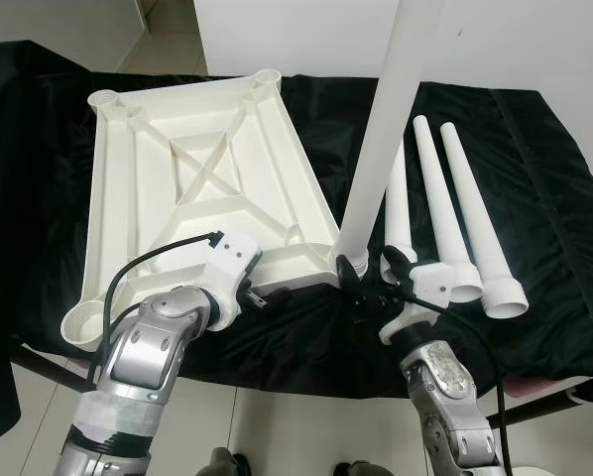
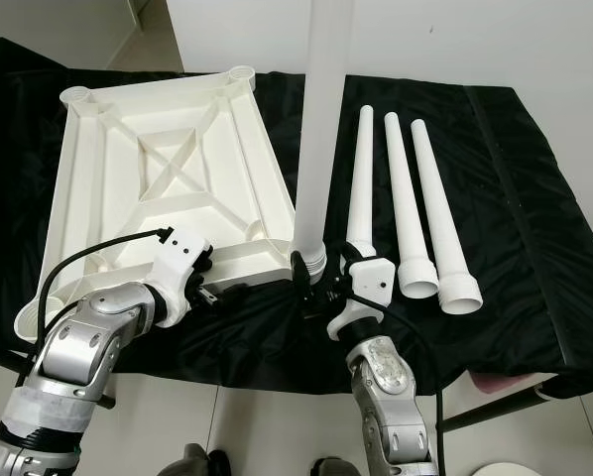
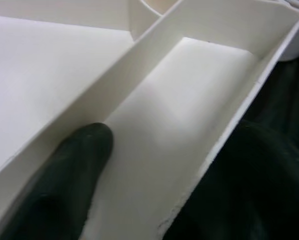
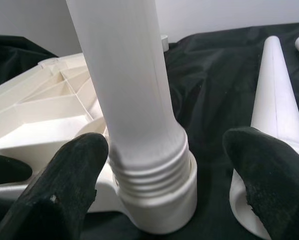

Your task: Building children table

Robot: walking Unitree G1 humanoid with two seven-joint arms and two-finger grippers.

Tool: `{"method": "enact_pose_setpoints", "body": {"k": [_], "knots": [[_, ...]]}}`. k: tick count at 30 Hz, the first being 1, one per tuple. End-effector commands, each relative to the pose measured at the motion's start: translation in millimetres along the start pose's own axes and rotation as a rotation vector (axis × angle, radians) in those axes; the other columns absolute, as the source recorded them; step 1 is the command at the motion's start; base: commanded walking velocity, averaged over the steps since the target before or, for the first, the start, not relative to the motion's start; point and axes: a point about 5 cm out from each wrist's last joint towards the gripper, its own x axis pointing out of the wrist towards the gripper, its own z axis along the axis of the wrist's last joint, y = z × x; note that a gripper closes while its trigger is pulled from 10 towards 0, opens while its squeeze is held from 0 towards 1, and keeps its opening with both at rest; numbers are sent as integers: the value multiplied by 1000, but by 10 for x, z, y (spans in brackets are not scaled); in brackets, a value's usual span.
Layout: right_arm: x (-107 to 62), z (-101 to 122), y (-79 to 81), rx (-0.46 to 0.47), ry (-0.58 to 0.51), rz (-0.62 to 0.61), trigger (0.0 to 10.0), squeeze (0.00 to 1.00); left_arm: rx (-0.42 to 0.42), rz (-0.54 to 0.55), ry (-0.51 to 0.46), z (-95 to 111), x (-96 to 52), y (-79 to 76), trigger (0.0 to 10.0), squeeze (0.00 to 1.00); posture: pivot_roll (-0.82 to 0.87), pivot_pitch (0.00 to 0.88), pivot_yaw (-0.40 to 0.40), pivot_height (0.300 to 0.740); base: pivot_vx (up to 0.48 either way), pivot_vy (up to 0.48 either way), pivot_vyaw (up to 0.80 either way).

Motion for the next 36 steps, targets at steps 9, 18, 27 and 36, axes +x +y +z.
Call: {"method": "enact_pose_setpoints", "body": {"k": [9,18,27,36], "knots": [[-5,6,-22,-13,-4,-1,10000,0,-24,291,-43,70,-77,72,0,0,-124,134,53,740,0,0,0],[16,7,-28,-18,-7,4,10000,0,-27,296,-56,84,-51,3,0,0,-126,123,47,740,0,0,0],[83,3,-51,-28,-14,-16,10000,0,15,304,-63,77,150,-153,10000,0,-132,106,43,740,0,0,0],[153,19,-62,-25,-34,-39,10000,0,28,485,-84,250,293,3,10000,0,-137,90,49,740,0,0,0]]}}
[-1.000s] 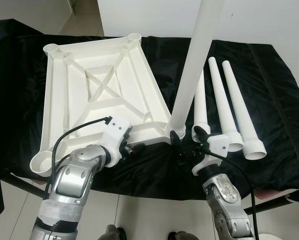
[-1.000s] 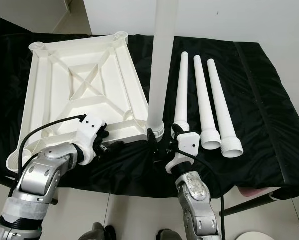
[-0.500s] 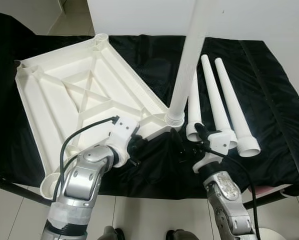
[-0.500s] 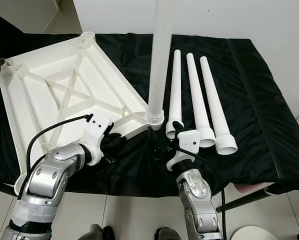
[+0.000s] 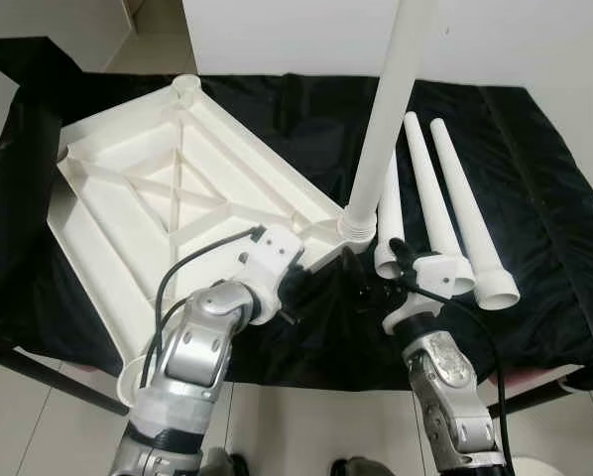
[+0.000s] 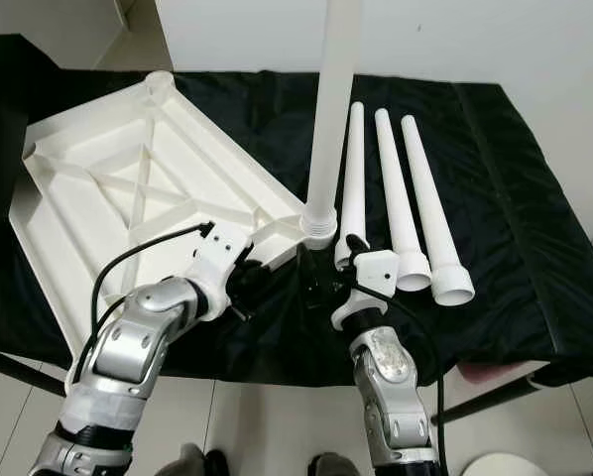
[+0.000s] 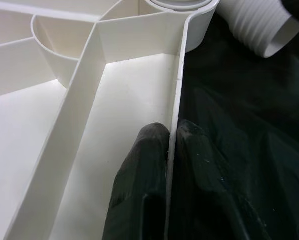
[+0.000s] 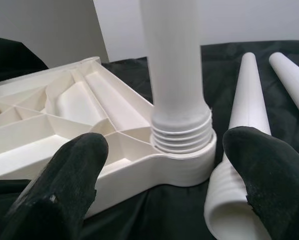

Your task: Building children table

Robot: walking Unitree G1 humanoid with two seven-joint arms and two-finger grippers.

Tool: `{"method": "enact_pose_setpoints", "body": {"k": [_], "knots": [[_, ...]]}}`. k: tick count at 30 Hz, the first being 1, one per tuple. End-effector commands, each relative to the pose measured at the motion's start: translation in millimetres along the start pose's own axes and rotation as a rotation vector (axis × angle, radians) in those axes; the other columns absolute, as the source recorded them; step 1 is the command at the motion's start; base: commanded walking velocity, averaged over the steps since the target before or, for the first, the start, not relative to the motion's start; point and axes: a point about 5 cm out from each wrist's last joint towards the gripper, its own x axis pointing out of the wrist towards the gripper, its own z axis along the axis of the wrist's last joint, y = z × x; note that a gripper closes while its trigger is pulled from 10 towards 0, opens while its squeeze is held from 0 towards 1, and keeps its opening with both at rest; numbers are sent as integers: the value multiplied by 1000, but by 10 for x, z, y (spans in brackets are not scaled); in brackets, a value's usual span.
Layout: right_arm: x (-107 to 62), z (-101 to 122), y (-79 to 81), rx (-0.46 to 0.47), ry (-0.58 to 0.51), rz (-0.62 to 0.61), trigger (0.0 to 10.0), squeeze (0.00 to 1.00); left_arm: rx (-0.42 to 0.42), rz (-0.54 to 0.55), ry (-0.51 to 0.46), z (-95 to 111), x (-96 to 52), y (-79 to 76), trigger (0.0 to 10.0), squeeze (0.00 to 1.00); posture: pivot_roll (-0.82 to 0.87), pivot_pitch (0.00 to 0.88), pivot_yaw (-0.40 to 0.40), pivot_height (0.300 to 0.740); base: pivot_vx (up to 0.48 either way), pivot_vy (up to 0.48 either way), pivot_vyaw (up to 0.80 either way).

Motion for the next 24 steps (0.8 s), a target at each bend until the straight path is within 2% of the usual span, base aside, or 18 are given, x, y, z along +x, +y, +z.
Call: {"method": "enact_pose_setpoints", "body": {"k": [1,5,6,7,11,13,18,19,20,21,24], "knots": [[1,-26,7,-6,4,-6,10000,0,7,508,-5,3,-67,300,10000,0,-137,90,49,740,0,0,0],[11,-34,13,-5,1,-13,10000,0,3,494,-50,46,-46,315,10000,0,-137,89,52,740,0,0,0],[18,-37,17,-5,-1,-16,10000,0,-28,461,-97,85,-45,303,10000,910,-139,89,54,740,0,0,0],[25,-39,19,-4,-3,-20,10000,0,-45,441,-134,118,-52,298,10000,1000,-138,88,55,740,0,0,0],[45,-34,11,-8,-12,-32,10000,0,-35,393,-193,186,-72,273,10000,1000,-137,88,55,740,0,0,0],[58,-25,-13,-24,-22,-54,10000,0,14,335,-250,264,-105,239,10000,1000,-135,89,54,740,0,0,0],[66,-20,-32,-38,-28,-73,10000,0,52,310,-289,307,-126,218,10000,1000,-132,92,50,740,0,0,0],[66,-29,-143,-81,-17,-182,10000,267,98,229,-365,365,-230,121,10000,0,-128,97,44,740,0,0,0],[64,-32,-173,-92,-14,-211,10000,839,109,207,-384,378,-258,94,10000,0,-128,97,44,740,0,0,0],[61,-33,-203,-90,-15,-239,10000,1000,104,176,-412,391,-295,65,10000,0,-128,99,42,740,0,0,0],[59,-36,-243,-91,-13,-271,10000,1000,61,91,-475,411,-362,-1,10000,0,-130,100,40,740,0,0,0]]}}
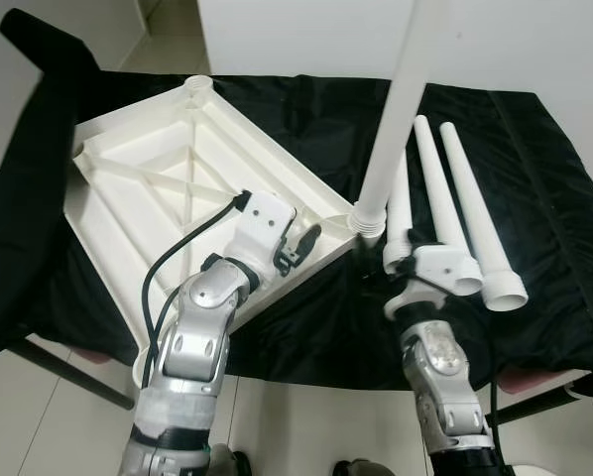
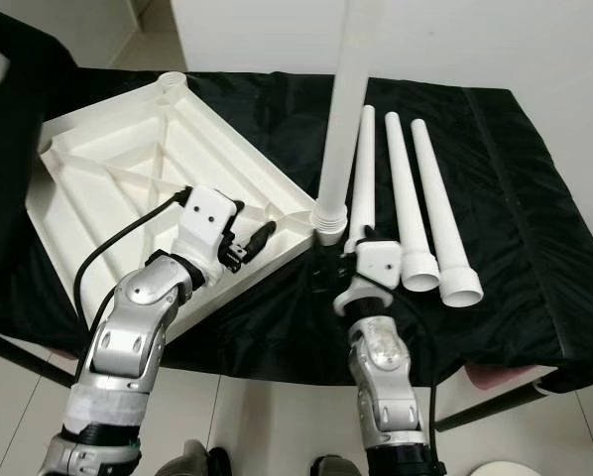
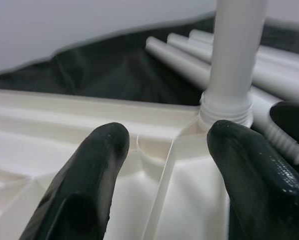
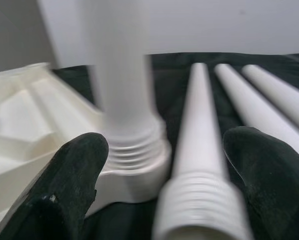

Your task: Building children table

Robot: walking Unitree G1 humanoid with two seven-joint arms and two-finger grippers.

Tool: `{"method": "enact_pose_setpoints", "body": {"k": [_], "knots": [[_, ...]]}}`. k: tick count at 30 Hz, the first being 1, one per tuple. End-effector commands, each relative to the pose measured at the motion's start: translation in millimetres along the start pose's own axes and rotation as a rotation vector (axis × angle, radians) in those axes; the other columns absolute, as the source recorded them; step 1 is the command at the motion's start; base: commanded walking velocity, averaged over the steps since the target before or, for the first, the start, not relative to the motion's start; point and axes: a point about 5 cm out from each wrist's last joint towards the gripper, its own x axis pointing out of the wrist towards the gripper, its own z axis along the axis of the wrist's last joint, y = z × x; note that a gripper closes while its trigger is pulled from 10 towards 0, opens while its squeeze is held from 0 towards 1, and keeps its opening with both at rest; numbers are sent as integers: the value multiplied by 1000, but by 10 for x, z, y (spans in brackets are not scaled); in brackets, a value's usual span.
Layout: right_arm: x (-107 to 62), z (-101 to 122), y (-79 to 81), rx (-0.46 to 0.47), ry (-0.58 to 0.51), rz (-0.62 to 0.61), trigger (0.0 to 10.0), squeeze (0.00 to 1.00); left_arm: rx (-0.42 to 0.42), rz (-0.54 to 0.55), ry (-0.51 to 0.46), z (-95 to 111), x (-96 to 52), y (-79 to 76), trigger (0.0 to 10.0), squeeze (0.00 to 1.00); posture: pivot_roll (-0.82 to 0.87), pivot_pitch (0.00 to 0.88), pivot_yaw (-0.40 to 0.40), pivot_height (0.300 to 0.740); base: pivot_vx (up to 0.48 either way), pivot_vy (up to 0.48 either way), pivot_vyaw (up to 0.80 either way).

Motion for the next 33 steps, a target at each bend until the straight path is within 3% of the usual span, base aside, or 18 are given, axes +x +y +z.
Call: {"method": "enact_pose_setpoints", "body": {"k": [1,5,6,7,8,17,22,33], "knots": [[-12,-32,-11,3,8,-21,10000,1000,-21,-42,-36,33,-32,-33,10000,0,-130,100,40,740,0,0,0],[25,-48,-60,-8,22,-77,10000,1000,-74,-140,-62,57,-94,-141,10000,0,-132,99,37,740,0,0,0],[41,-67,-49,-14,36,-69,10000,90,-75,-155,-67,63,-100,-166,10000,0,-134,99,35,740,0,0,0],[51,-81,-39,-18,45,-60,10000,90,-74,-161,-70,67,-101,-179,10000,0,-134,99,35,740,0,0,0],[62,-98,-23,-8,56,-45,10000,0,-72,-161,-71,66,-98,-187,10000,0,-135,96,32,740,0,0,0],[149,-197,-20,-9,121,-63,10000,0,-61,-148,-75,65,-81,-199,10000,0,-139,94,29,740,0,0,0],[239,-349,-106,-41,220,-115,10000,0,-80,-153,-84,92,-90,-209,10000,0,-134,91,21,740,0,0,0],[263,-442,-139,-45,273,-137,10000,0,-83,-147,-89,111,-93,-200,10000,0,-130,92,25,740,0,0,0]]}}
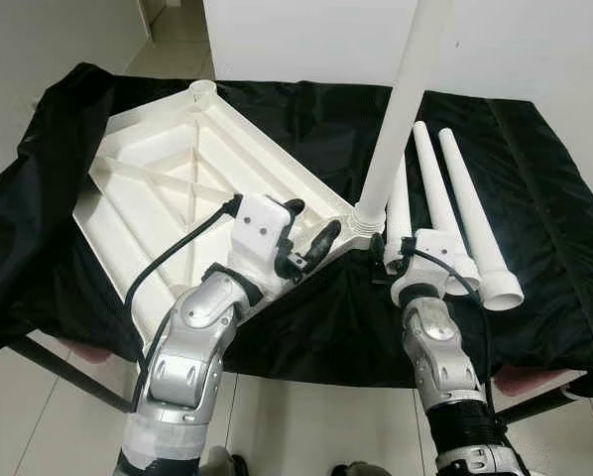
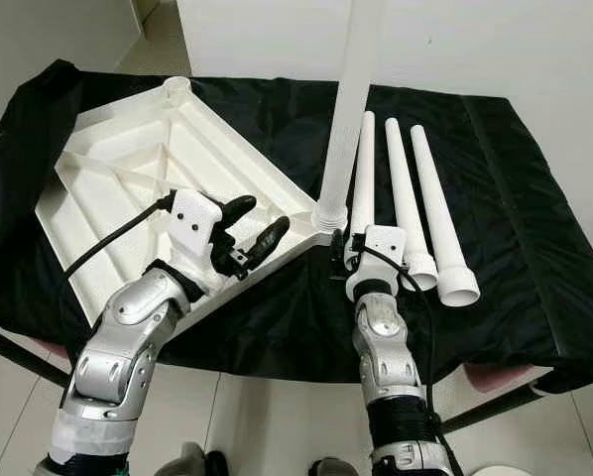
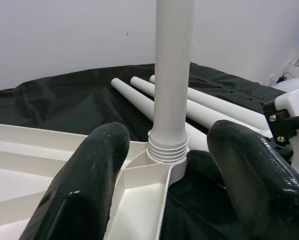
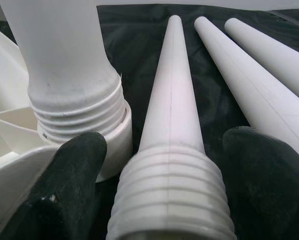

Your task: Building children table

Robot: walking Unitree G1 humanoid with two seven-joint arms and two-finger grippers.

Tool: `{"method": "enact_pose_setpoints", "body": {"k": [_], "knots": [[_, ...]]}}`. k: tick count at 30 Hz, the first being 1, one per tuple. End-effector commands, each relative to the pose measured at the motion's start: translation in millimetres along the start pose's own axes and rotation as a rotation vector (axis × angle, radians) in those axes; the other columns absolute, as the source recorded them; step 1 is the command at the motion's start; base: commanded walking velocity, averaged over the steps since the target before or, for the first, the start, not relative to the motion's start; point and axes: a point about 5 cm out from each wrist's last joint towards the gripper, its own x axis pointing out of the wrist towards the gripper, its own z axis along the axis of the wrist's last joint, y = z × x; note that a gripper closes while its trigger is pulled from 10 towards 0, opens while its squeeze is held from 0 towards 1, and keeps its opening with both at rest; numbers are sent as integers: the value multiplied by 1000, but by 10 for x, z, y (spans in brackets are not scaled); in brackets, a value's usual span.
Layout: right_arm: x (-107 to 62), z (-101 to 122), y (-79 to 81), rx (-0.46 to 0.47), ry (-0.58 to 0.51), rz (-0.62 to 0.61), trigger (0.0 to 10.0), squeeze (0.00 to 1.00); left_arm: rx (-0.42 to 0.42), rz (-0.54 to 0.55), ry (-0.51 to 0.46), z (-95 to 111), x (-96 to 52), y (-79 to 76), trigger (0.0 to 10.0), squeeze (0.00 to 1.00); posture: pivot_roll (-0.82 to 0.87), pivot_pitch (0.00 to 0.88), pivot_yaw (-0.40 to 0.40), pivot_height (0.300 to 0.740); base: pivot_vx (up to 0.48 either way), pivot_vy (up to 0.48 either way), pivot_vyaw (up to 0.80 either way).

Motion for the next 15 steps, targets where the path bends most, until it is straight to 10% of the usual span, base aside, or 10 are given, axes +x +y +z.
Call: {"method": "enact_pose_setpoints", "body": {"k": [1,15], "knots": [[-16,-104,-29,-5,54,-19,10000,0,2,-35,-3,24,-9,-24,10000,0,-130,92,25,740,0,0,0],[-38,-227,-9,-8,90,-49,10000,0,-1,-36,-12,66,-29,0,10000,0,-125,98,31,740,0,0,0]]}}
